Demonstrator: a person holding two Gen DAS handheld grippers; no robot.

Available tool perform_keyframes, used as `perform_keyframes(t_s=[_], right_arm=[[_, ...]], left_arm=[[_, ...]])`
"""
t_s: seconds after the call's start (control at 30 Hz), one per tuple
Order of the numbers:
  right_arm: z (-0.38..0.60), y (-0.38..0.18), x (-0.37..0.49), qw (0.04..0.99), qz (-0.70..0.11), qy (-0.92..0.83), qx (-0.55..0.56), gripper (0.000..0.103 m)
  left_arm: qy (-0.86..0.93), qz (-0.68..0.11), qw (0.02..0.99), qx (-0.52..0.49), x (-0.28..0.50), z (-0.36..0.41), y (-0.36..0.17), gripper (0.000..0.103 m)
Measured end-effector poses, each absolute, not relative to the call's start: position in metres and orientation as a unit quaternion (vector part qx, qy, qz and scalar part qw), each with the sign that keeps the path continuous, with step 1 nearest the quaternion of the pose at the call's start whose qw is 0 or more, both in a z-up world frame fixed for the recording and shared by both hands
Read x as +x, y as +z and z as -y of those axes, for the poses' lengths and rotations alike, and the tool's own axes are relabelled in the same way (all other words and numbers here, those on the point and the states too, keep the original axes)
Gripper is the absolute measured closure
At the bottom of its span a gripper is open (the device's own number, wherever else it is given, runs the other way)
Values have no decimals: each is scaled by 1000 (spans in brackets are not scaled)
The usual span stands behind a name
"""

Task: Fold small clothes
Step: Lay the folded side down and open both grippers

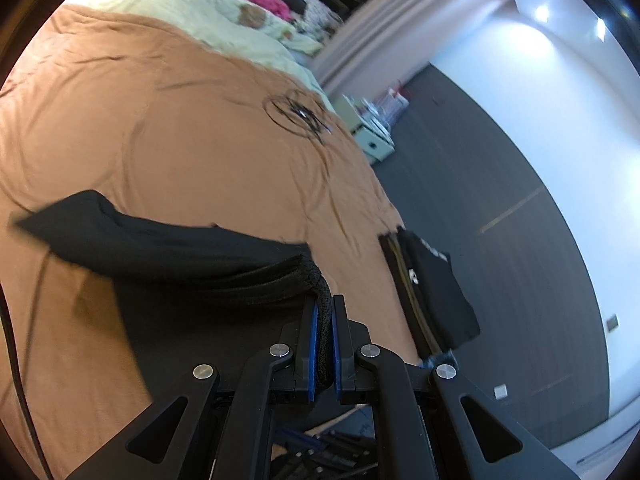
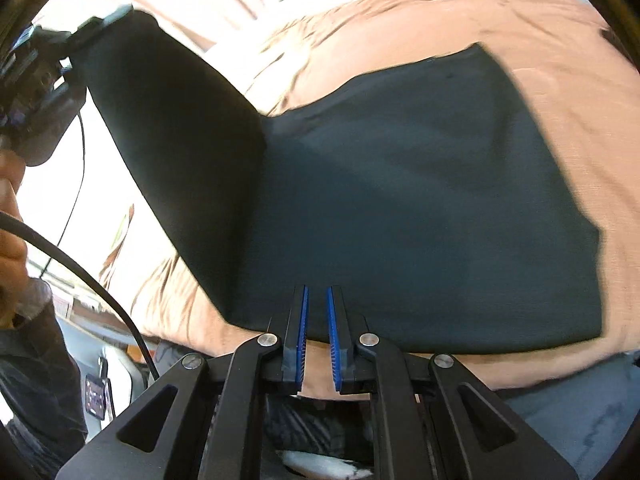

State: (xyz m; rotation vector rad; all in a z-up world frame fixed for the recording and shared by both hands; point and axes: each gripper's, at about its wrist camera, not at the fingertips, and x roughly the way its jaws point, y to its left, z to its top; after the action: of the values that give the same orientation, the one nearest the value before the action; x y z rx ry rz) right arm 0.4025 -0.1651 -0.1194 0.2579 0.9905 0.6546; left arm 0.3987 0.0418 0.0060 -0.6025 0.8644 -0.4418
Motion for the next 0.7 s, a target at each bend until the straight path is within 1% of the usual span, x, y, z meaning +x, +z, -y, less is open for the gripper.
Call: perform_keyframes(t_s=[0.1, 0.13, 0.17, 0.2, 0.27, 0.3, 0.33, 0.37, 0.4, 0.43, 0.47, 0.5, 0.7], right_arm=[[188, -117, 398, 830, -461, 287, 129, 95], [197, -116, 396, 834, -456, 280, 132, 92], [206, -116, 392, 839, -454, 267, 133, 84], [213, -116, 391, 842, -453, 260, 135, 78], [228, -118, 386, 845, -450, 251, 143, 51], [233, -118, 383, 847, -448, 248, 146, 48], [240, -118, 380, 849, -445, 244, 149, 47], [243, -119, 378, 849, -445, 242, 150, 47], [246, -120, 376, 849, -446, 239, 153, 47], [249, -117, 377, 848, -446, 240, 156, 47], [251, -116, 374, 848, -445, 241, 159, 47], [252, -115, 376, 848, -443, 243, 160, 47], [268, -103, 384, 852, -436, 249, 148, 47]], left_arm=[[-235, -421, 832, -275, 404, -14, -2, 97], [-245, -425, 828, -271, 406, -2, -5, 97], [-255, -430, 824, -266, 408, 9, -9, 97], [-261, -433, 822, -263, 409, 17, -11, 97], [-273, -448, 813, -252, 412, 40, -21, 97], [-275, -453, 811, -248, 413, 46, -24, 97], [-272, -465, 808, -239, 415, 56, -32, 96], [-270, -471, 806, -236, 416, 61, -36, 90], [-270, -478, 803, -233, 418, 66, -42, 77], [-274, -481, 799, -236, 417, 68, -47, 69], [-276, -479, 798, -239, 416, 66, -49, 58], [-273, -477, 801, -239, 414, 65, -50, 51], [-218, -481, 819, -225, 400, 29, -57, 50]])
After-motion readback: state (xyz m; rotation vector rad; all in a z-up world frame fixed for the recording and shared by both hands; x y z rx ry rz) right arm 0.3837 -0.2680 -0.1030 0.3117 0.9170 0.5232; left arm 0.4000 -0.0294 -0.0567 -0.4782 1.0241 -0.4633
